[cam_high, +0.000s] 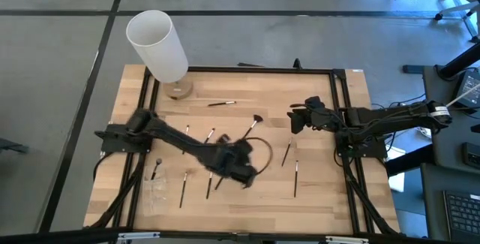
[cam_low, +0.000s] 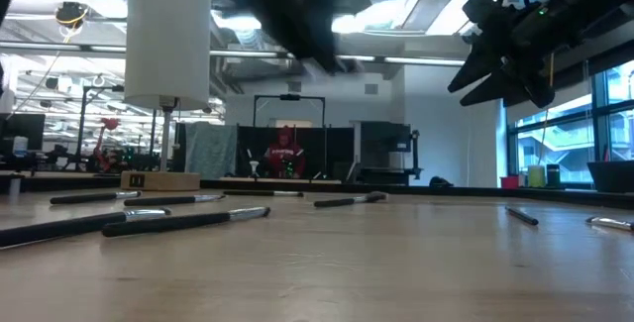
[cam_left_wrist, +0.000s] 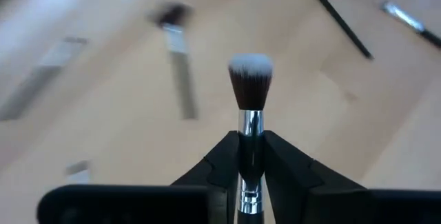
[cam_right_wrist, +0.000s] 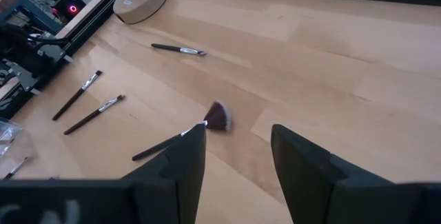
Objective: Pick & Place Makeup Supplies
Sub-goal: Put the makeup brush into the transparent organizer
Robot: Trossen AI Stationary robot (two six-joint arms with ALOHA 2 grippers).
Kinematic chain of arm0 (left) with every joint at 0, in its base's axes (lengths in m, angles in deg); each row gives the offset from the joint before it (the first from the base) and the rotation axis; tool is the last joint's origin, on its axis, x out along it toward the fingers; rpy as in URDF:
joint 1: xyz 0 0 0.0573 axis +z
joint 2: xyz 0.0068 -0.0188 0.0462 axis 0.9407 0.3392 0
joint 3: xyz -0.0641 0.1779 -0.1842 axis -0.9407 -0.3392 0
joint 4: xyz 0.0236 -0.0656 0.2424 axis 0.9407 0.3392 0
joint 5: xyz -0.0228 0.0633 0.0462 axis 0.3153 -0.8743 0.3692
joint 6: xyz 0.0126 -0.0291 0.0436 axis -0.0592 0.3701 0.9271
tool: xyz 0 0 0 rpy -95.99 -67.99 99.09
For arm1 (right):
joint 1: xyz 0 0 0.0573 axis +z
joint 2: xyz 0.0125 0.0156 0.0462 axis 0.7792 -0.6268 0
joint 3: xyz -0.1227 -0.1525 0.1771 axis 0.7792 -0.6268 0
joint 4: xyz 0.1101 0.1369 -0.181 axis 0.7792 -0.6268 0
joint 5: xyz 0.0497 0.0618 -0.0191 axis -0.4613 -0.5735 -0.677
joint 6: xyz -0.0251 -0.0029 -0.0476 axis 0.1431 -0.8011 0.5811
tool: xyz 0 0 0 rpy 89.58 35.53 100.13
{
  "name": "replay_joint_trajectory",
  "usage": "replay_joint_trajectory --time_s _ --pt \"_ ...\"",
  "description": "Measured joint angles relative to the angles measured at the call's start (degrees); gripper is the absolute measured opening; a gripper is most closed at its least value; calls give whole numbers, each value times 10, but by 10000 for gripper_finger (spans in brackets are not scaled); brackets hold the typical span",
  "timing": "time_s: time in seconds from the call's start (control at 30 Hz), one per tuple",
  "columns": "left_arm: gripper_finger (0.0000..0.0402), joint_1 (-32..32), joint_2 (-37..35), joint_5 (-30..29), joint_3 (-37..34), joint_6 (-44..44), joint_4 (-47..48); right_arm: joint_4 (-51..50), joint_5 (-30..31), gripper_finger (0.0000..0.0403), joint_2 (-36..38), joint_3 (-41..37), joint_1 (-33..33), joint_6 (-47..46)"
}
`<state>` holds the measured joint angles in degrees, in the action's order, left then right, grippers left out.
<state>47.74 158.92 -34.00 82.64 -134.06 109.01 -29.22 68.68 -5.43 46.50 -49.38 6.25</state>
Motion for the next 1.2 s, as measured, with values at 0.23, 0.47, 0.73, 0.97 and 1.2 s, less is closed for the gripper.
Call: replay_joint_trajectory --time_s 0.23,0.47,0.73,0.97,1.2 --pt "50 -97 -71 -105 0 -220 274 7 0 165 0 0 -1 4" --pt "54 -203 -104 -121 -48 -334 326 23 0 165 0 0 -1 4" --pt "52 -287 -145 -82 -156 -415 325 43 1 165 -12 0 -1 6" --pt "52 -324 -197 -18 -249 -502 324 51 0 165 -18 0 -1 11" --pt "51 -367 -253 -18 -309 -559 325 58 0 165 -18 0 -1 21"
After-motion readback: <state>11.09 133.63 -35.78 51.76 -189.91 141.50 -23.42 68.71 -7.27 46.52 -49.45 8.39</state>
